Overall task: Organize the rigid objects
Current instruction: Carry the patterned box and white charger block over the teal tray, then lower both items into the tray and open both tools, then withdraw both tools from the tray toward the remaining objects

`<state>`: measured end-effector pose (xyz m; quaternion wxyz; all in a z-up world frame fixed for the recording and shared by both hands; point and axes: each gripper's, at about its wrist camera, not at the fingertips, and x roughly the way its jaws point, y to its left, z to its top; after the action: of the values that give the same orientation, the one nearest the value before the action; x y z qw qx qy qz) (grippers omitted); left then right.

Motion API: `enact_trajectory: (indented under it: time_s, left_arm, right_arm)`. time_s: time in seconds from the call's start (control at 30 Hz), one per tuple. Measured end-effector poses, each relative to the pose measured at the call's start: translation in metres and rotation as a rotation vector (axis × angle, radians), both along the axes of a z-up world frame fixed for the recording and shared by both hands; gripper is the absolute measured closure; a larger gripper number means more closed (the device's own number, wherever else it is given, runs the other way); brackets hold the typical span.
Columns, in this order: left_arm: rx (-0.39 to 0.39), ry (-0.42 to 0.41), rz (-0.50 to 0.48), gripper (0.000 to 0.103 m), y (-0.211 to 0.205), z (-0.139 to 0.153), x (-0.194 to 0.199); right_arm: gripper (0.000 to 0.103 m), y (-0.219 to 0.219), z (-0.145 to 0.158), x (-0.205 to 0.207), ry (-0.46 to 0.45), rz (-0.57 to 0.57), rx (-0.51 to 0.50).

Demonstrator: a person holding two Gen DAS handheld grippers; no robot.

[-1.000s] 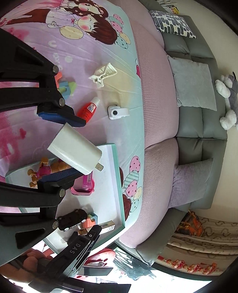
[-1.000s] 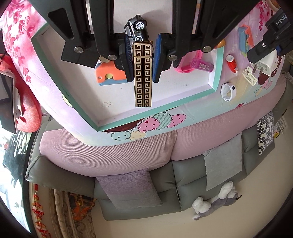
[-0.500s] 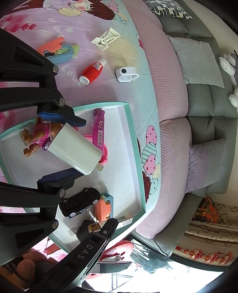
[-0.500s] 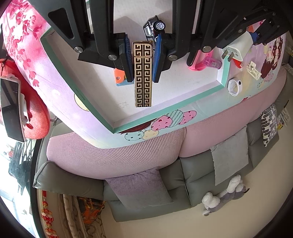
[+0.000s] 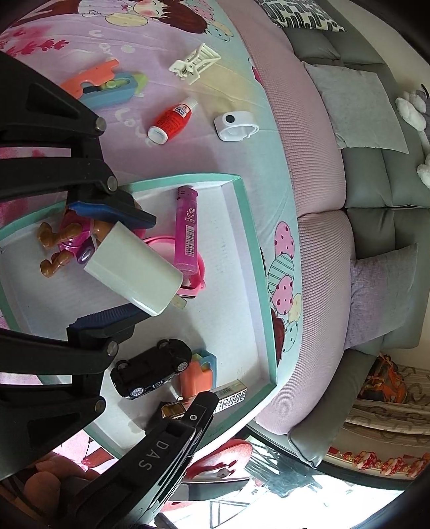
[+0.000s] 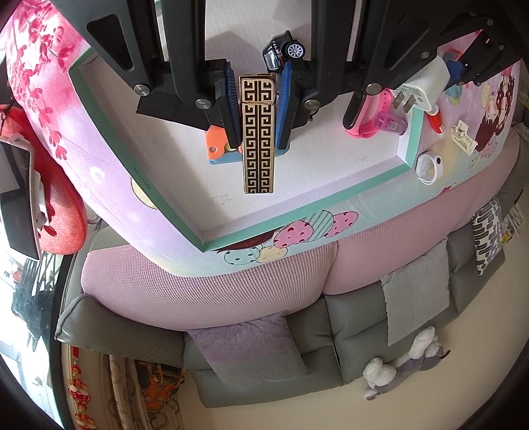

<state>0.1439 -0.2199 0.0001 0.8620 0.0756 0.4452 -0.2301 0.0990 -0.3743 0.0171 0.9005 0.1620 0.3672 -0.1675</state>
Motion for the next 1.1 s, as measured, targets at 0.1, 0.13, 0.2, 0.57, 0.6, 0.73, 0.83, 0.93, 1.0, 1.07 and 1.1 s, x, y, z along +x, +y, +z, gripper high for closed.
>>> enact_trajectory:
  time_s: [0.1, 0.13, 0.2, 0.57, 0.6, 0.73, 0.83, 0.93, 1.0, 1.07, 1.1]
  left_arm:
    - [-0.012, 0.003, -0.004, 0.054, 0.000, 0.002, 0.000]
    - [-0.008, -0.003, -0.002, 0.054, 0.000, 0.003, 0.000]
    - [-0.003, -0.012, 0.001, 0.053, 0.001, 0.006, -0.001]
    - [-0.038, -0.063, 0.071, 0.041, 0.027, 0.028, 0.003]
    - [-0.039, -0.071, 0.083, 0.040, 0.031, 0.030, 0.003]
    - [-0.032, -0.097, 0.152, 0.034, 0.049, 0.035, 0.008]
    - [-0.037, -0.097, 0.221, 0.033, 0.065, 0.033, 0.014]
    - [-0.029, -0.094, 0.282, 0.022, 0.079, 0.030, 0.019]
    - [-0.014, -0.094, 0.319, 0.010, 0.086, 0.026, 0.021]
    - [-0.005, -0.087, 0.347, 0.010, 0.092, 0.022, 0.022]
    - [0.001, -0.081, 0.362, 0.010, 0.095, 0.020, 0.023]
  right_arm:
    - [0.080, 0.001, 0.000, 0.000, 0.012, -0.004, -0.018]
    - [0.080, 0.001, 0.000, 0.000, 0.008, -0.001, -0.014]
    - [0.080, 0.002, 0.003, -0.001, -0.007, 0.007, -0.005]
    - [0.080, 0.009, 0.018, -0.005, -0.051, 0.026, -0.042]
    - [0.080, 0.010, 0.018, -0.005, -0.051, 0.027, -0.045]
    - [0.077, 0.013, 0.016, -0.001, -0.023, 0.024, -0.073]
    - [0.064, 0.015, 0.014, 0.001, -0.006, 0.018, -0.093]
    - [0.063, 0.015, 0.015, 0.002, -0.009, 0.018, -0.090]
    - [0.051, 0.018, 0.015, 0.003, -0.008, 0.021, -0.097]
    - [0.045, 0.021, 0.015, 0.004, -0.010, 0.031, -0.103]
    - [0.044, 0.023, 0.016, 0.005, -0.010, 0.035, -0.106]
